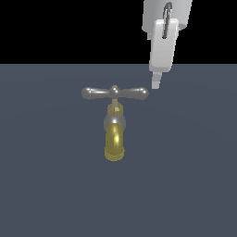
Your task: Turn on the faucet by rotating a designated handle.
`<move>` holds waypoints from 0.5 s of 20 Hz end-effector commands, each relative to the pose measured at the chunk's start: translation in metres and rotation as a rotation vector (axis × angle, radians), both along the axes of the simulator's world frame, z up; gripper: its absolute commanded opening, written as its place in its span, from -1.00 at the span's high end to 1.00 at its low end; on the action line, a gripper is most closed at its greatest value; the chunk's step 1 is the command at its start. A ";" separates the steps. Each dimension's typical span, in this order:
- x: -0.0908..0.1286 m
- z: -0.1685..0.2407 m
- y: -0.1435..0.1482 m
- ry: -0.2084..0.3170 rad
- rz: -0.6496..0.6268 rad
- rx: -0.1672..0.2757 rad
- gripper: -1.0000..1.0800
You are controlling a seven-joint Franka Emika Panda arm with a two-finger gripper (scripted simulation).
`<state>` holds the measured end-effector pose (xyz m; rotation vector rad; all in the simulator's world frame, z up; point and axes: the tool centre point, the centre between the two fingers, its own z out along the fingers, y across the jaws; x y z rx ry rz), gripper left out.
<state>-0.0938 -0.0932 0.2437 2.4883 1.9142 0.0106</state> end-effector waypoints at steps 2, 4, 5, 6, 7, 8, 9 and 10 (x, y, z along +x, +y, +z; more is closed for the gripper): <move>0.010 -0.014 0.002 0.001 0.070 -0.002 1.00; 0.015 -0.021 0.004 0.002 0.103 -0.003 1.00; 0.017 -0.024 0.004 0.003 0.119 -0.003 1.00; 0.019 -0.026 0.005 0.003 0.133 -0.003 1.00; 0.020 -0.029 0.006 0.003 0.146 -0.003 1.00; 0.022 -0.032 0.007 0.004 0.159 -0.004 1.00; 0.024 -0.034 0.007 0.004 0.171 -0.004 1.00; 0.025 -0.036 0.008 0.004 0.181 -0.004 1.00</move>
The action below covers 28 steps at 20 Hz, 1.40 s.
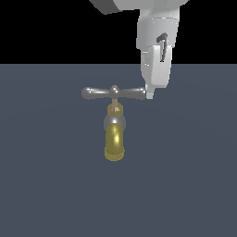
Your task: Turn on the faucet by rotating a designated handle.
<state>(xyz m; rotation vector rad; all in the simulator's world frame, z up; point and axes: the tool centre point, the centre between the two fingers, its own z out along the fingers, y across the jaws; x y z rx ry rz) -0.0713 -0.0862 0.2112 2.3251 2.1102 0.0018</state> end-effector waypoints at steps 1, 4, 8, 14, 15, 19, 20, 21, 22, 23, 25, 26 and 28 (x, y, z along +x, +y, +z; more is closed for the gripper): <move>0.004 -0.006 0.002 0.000 0.029 0.000 1.00; 0.007 -0.010 0.003 0.001 0.052 0.000 1.00; 0.009 -0.014 0.005 0.002 0.070 0.000 1.00; 0.010 -0.014 0.005 0.002 0.073 0.000 1.00; 0.010 -0.014 0.005 0.002 0.073 0.000 1.00; 0.021 -0.014 0.003 0.002 0.073 0.000 1.00; 0.024 -0.014 0.003 0.002 0.073 0.000 1.00; 0.026 -0.014 0.003 0.002 0.073 0.000 1.00; 0.029 -0.014 0.002 0.002 0.073 0.000 1.00; 0.032 -0.014 0.002 0.002 0.073 0.000 1.00; 0.037 -0.014 0.001 0.002 0.073 0.000 1.00; 0.040 -0.014 0.000 0.002 0.073 0.000 1.00; 0.046 -0.014 -0.001 0.002 0.073 0.000 1.00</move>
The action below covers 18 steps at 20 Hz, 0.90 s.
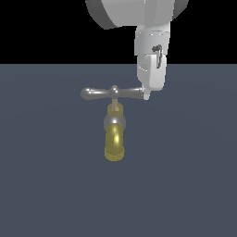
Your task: Turn on the faucet by rotating a designated handle.
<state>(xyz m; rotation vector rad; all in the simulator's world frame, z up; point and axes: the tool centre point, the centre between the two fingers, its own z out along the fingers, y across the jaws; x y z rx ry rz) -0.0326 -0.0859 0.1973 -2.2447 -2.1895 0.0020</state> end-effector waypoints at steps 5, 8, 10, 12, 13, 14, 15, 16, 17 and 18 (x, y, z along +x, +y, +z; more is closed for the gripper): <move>0.021 0.000 -0.003 -0.005 0.001 -0.003 1.00; 0.029 0.000 -0.004 -0.005 0.001 -0.003 1.00; 0.035 0.000 -0.005 -0.005 0.001 -0.003 1.00; 0.041 0.000 -0.006 -0.005 0.001 -0.003 1.00; 0.043 0.000 -0.006 -0.005 0.001 -0.003 1.00; 0.046 0.000 -0.007 -0.005 0.001 -0.003 1.00; 0.049 0.000 -0.007 -0.005 0.001 -0.003 1.00; 0.052 0.000 -0.008 -0.005 0.001 -0.003 1.00; 0.052 0.000 -0.008 -0.005 0.001 -0.003 1.00; 0.045 -0.002 -0.015 0.003 -0.011 -0.004 1.00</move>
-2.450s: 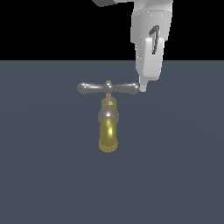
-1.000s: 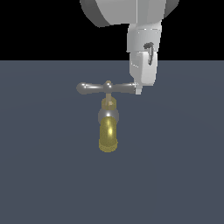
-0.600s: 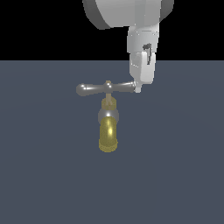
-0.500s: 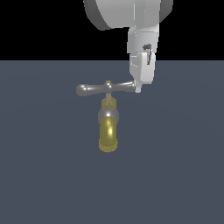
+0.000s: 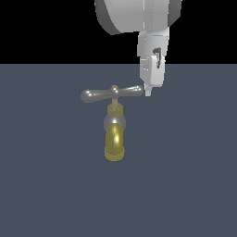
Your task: Turn on the faucet by rotating a designated handle.
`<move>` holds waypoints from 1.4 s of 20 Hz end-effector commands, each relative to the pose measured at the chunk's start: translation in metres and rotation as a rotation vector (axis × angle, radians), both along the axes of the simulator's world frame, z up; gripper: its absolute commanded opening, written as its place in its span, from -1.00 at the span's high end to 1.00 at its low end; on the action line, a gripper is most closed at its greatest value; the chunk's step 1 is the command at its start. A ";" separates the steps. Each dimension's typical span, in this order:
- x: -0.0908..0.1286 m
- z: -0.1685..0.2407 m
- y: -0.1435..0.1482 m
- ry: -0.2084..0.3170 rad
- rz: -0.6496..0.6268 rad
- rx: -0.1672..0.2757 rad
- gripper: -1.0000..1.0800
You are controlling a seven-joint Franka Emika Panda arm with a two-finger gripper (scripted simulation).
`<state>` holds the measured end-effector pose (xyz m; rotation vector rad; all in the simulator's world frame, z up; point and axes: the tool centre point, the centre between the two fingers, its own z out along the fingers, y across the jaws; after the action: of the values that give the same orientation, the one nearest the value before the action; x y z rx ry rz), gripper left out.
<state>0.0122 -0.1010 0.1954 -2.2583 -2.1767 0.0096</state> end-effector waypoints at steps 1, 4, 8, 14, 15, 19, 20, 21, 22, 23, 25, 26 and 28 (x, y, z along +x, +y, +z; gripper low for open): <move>0.003 0.000 0.003 0.000 0.001 0.000 1.00; 0.013 0.000 0.010 -0.001 0.003 0.000 1.00; 0.026 0.000 0.020 -0.002 0.005 0.001 1.00; 0.045 0.001 0.033 -0.004 0.008 0.001 1.00; 0.048 0.001 0.035 -0.005 0.008 0.001 1.00; 0.060 0.001 0.044 -0.006 0.010 0.001 1.00; 0.063 0.001 0.046 -0.006 0.011 0.001 1.00; 0.066 0.001 0.048 -0.006 0.011 0.001 1.00; 0.069 0.001 0.050 -0.007 0.012 0.001 1.00; 0.072 0.002 0.052 -0.007 0.012 0.001 1.00; 0.077 0.002 0.056 -0.008 0.013 0.001 1.00; 0.077 0.002 0.056 -0.008 0.013 0.001 1.00; 0.071 0.000 0.031 0.000 -0.028 -0.013 1.00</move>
<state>0.0814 -0.0791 0.1953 -2.3039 -2.1441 0.0265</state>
